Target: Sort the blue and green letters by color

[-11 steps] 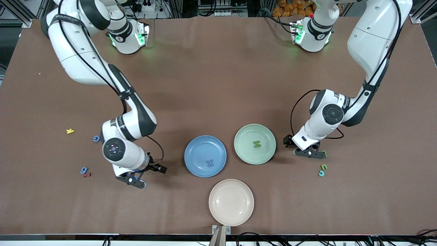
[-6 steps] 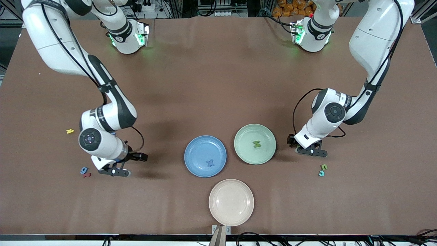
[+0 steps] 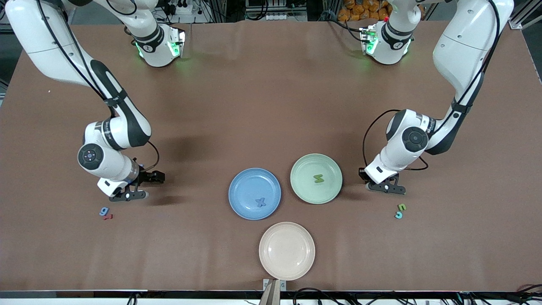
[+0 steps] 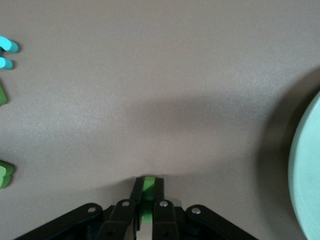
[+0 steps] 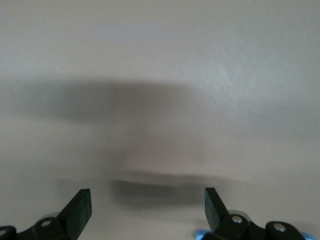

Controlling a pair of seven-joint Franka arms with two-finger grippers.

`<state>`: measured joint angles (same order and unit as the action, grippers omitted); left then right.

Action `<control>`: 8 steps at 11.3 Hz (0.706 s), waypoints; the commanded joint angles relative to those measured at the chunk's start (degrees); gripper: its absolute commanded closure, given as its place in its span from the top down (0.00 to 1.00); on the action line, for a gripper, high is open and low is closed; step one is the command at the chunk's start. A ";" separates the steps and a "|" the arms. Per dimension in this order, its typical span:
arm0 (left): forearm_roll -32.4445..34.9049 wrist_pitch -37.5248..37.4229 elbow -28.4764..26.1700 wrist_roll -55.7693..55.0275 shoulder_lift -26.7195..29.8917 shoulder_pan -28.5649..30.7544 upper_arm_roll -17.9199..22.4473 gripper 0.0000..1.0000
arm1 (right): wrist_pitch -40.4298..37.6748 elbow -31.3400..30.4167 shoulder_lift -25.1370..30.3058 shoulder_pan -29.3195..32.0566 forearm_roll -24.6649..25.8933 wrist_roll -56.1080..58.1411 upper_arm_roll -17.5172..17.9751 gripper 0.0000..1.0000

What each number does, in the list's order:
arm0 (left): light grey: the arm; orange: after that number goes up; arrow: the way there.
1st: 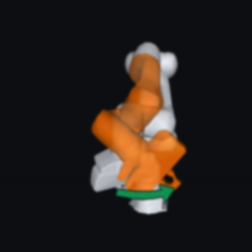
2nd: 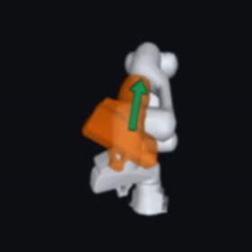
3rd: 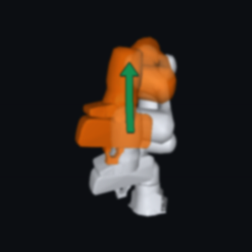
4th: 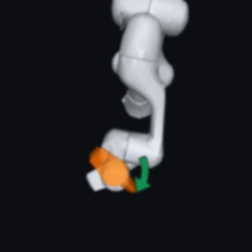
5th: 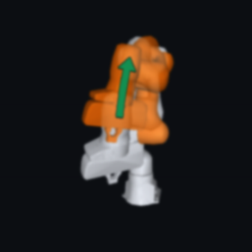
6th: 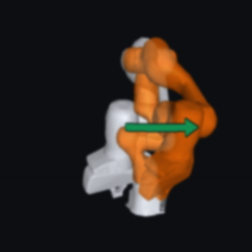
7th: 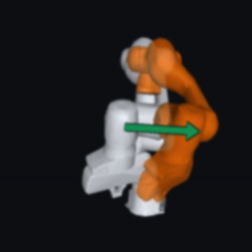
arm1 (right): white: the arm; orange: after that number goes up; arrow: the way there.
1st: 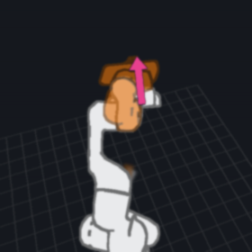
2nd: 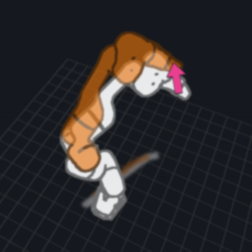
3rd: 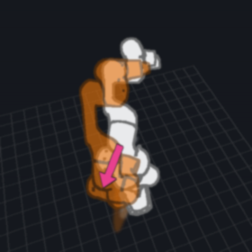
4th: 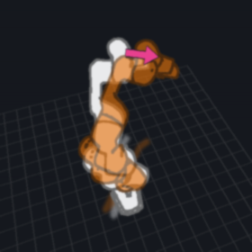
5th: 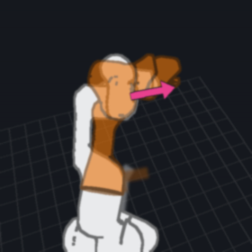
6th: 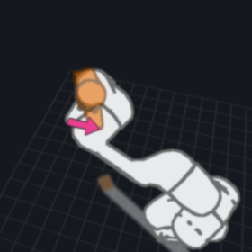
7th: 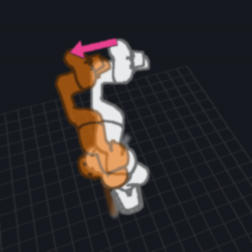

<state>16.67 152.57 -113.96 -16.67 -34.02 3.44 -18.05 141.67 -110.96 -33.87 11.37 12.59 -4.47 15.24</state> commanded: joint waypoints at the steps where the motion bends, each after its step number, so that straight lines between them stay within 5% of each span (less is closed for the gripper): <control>1: -1.10 -4.87 2.67 -2.13 2.46 0.08 -0.85 0.00 | 1.41 -9.26 7.48 2.69 2.43 2.80 0.76 1.00; 4: -8.73 -14.21 9.26 -4.66 3.35 -4.57 -0.76 0.00 | 4.20 -12.87 9.26 5.59 4.73 5.42 0.85 1.00; 8: -8.93 -14.93 13.40 -19.15 1.51 -12.47 -0.41 0.00 | 7.56 -13.58 7.59 7.26 4.55 6.76 0.85 1.00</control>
<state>8.97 138.74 -103.03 -28.94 -31.24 -5.07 -19.21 147.90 -123.08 -26.75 17.39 16.09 2.16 15.21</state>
